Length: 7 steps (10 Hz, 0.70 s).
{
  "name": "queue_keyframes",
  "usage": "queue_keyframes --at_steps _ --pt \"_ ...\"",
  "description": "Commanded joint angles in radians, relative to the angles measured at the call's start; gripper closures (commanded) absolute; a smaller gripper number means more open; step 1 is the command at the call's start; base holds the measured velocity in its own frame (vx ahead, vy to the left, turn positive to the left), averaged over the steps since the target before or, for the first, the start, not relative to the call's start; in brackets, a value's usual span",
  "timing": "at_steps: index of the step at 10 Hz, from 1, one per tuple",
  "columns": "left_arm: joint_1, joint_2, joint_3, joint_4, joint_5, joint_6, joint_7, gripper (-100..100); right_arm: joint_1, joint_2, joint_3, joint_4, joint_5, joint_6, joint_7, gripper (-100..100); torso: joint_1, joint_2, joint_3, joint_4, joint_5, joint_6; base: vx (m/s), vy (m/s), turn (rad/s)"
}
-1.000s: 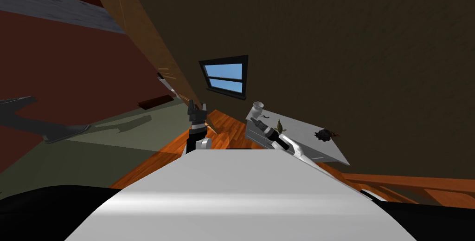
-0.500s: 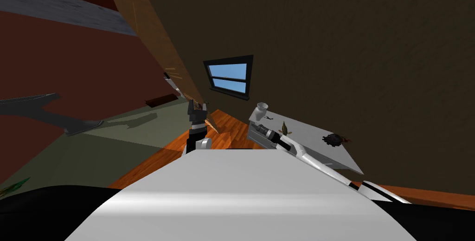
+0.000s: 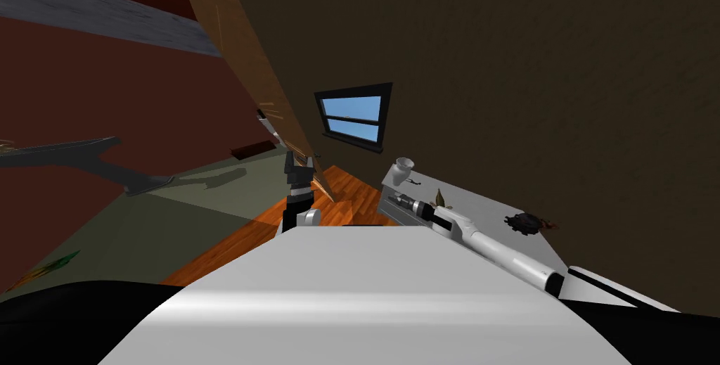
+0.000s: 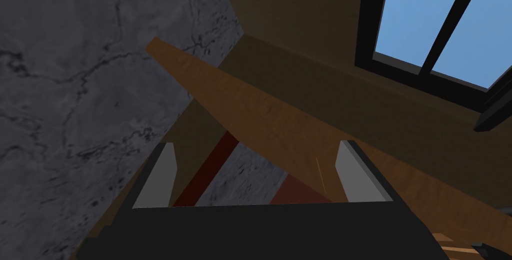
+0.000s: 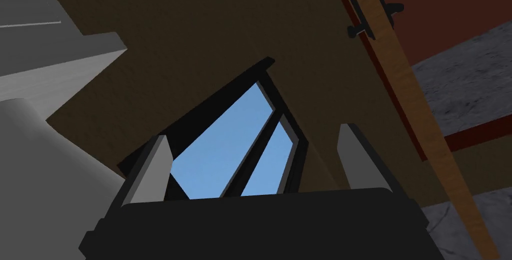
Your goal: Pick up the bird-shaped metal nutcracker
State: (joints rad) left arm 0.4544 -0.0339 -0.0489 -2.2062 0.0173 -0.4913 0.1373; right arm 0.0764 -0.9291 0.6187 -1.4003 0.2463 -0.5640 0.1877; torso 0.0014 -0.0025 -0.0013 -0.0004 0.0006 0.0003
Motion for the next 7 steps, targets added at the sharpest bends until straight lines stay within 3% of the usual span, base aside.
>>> queue_keyframes --at_steps 1,2,3,4,5,6,7 --pt "0.000 0.000 0.000 0.000 0.000 0.000 0.000 0 -0.021 -0.024 0.022 0.050 0.013 -0.009 0.006 -100 0.000 0.000 0.000 0.000 0.000 0.000 0.050 0.019 0.044" --pt "0.000 0.000 0.000 0.000 0.000 0.000 0.000 0 -0.021 -0.024 0.022 0.068 0.013 -0.009 0.006 -100 -0.001 0.000 0.000 0.000 0.000 0.000 0.028 0.009 -0.008" --pt "0.000 0.000 0.000 0.000 0.000 0.000 0.000 0 -0.042 -0.071 0.058 0.098 0.036 -0.021 0.016 -100 -0.001 0.001 0.000 0.000 0.000 0.000 0.043 0.027 0.112" --pt "0.000 0.000 0.000 0.000 0.000 0.000 0.000 0 -0.042 -0.071 0.058 0.125 0.036 -0.021 0.016 -100 0.000 0.000 0.000 0.000 0.000 0.000 0.046 0.023 0.063" --pt "0.000 0.000 0.000 0.000 0.000 0.000 0.000 0 -0.062 -0.116 0.091 0.160 0.059 -0.035 0.027 -100 0.000 0.000 0.000 0.000 0.000 0.000 0.062 0.022 0.112" --pt "0.000 0.000 0.000 0.000 0.000 0.000 0.000 0 -0.062 -0.116 0.091 0.190 0.059 -0.035 0.027 -100 -0.001 -0.001 -0.001 0.000 0.000 0.000 0.057 0.018 0.061" --pt "0.000 0.000 0.000 0.000 0.000 0.000 0.000 0 -0.081 -0.159 0.123 0.228 0.082 -0.051 0.037 -100 -0.001 -0.001 -0.001 0.000 0.000 0.000 0.055 0.029 0.115"
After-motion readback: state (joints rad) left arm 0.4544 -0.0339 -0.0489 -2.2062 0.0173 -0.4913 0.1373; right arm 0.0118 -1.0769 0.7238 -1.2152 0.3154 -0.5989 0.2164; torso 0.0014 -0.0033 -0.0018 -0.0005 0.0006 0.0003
